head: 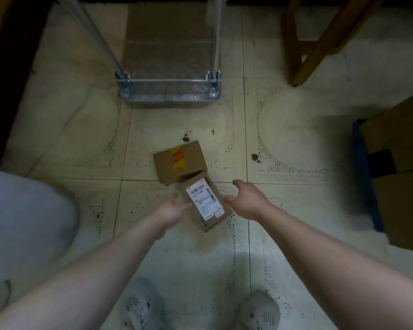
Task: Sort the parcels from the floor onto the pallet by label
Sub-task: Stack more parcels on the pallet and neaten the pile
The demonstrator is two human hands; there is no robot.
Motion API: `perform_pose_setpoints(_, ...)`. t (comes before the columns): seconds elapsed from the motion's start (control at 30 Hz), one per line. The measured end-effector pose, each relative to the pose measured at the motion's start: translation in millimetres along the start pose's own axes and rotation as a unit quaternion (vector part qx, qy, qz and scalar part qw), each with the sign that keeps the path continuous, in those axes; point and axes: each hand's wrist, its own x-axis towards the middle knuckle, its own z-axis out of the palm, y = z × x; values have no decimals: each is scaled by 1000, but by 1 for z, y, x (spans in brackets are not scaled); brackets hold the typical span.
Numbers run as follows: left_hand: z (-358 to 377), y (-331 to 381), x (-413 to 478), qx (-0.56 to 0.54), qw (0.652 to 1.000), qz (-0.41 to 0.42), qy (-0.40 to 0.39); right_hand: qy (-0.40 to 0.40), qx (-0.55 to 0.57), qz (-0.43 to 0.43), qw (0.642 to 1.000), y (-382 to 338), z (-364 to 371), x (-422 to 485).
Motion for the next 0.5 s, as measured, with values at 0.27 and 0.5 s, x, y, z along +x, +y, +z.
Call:
perform_pose_setpoints(0.27, 95, -61, 144, -114, 993, -6, 30, -43, 67, 8, 997, 73, 117, 123)
perform_pose_setpoints(0.5, 108, -59, 146, -238, 970, 30, 37, -24, 192, 15, 981, 77, 137, 121)
